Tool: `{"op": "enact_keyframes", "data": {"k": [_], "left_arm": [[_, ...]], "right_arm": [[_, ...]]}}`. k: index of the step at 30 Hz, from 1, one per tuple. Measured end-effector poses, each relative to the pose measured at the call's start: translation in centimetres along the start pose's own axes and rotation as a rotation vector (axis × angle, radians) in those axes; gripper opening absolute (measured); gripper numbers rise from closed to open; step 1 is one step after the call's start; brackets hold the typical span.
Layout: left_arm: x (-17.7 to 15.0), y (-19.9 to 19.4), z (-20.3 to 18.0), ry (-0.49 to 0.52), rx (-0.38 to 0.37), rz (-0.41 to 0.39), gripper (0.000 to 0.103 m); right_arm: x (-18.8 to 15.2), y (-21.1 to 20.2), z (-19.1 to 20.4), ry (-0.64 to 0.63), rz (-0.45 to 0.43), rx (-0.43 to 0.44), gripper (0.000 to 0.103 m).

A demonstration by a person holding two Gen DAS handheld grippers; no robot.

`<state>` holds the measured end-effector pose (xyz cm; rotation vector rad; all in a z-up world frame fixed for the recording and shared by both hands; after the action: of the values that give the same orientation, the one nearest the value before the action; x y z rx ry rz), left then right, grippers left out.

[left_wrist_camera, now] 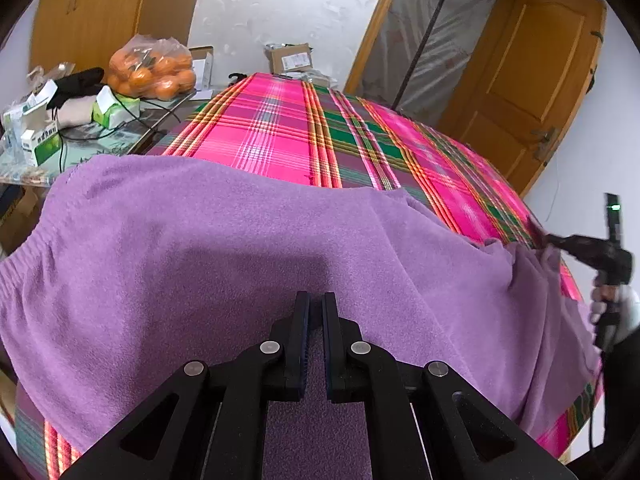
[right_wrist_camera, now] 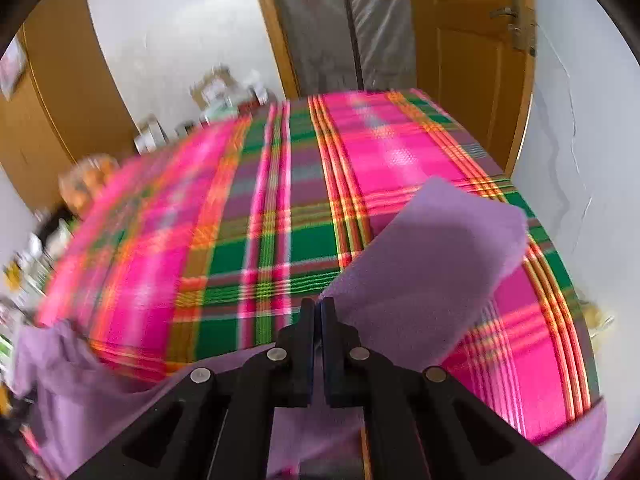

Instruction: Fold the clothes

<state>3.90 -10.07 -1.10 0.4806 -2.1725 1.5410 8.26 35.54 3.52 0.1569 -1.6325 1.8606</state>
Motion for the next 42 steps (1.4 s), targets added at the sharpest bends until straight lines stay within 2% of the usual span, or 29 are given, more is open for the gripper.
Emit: {"op": "enact_keyframes", "data": {"k": [2,5,11,13,17,19,21,22,24,26,30,34,38,40,42], "left_arm": [[-0.1,-0.2,-0.5,0.018,0.000,0.003,0.006],[-0.2,-0.8,-2.4,0.068,-0.042,-0.001,0.006],[-0.6,-1.9,-8.3,0.231,-0.168,-0.004,0.006],[-0.9,-1.8,-10.4,0.288,-0.208,0.008,0.007],[-1.7,-1.2,-13.6,0.372,-0.274,0.046,0.021],[-2.2,-0.8,-14.8,0.404,-0.292,0.067,0.023],[-2.8,-0.3,-15.9,0.440,-0.303,0.088,0.024],[-3.1,-0.1,-16.5,0.460,-0.307,0.098,0.027],[-3.8,0.0,-17.4,0.493,-0.309,0.111,0.033],[-4.3,0.3,-18.3,0.525,-0.311,0.122,0.033],[-5.1,0.7,-19.3,0.571,-0.294,0.134,0.034],[-5.9,0.7,-20.1,0.618,-0.281,0.142,0.045],[-6.6,0.9,-20.8,0.659,-0.271,0.155,0.046],[-6.9,1.1,-21.1,0.681,-0.256,0.163,0.046],[-7.3,1.3,-21.5,0.703,-0.244,0.170,0.046]], "right_arm": [[-1.0,-2.6,-0.7,0.028,-0.046,0.030,0.003],[-2.6,-6.1,-2.2,0.069,-0.103,0.056,0.003],[-6.8,-10.1,-6.2,0.186,-0.134,0.052,0.003],[-8.5,-10.1,-7.4,0.211,-0.113,0.032,0.003],[-10.9,-8.6,-9.1,0.228,-0.026,0.004,0.003],[-11.7,-8.1,-9.7,0.229,0.003,-0.008,0.005],[-11.5,-8.5,-9.5,0.189,-0.023,-0.020,0.007],[-11.3,-8.5,-9.3,0.165,-0.034,-0.028,0.010],[-10.4,-8.4,-8.5,0.110,-0.048,-0.045,0.025],[-8.9,-7.4,-7.3,0.036,-0.038,-0.070,0.028],[-7.4,-5.1,-6.0,-0.062,0.001,-0.113,0.029],[-6.9,-3.8,-6.4,-0.065,0.018,-0.124,0.029],[-6.5,-2.5,-6.7,-0.069,0.035,-0.134,0.029],[-6.2,-1.8,-6.9,-0.071,0.043,-0.139,0.024],[-6.1,-1.5,-7.1,-0.072,0.045,-0.138,0.004]]}}
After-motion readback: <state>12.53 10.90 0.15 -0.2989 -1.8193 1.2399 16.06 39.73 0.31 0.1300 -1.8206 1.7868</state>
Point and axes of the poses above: each gripper's, at about its wrist camera, not at the fingertips, and y roughly the way its jaws point, z to its left, x to its top, the point moved 2 cm from there along y, roughly the way its jaws point, and after that the axes turned 11 degrees about z, right-handed, at the moved point
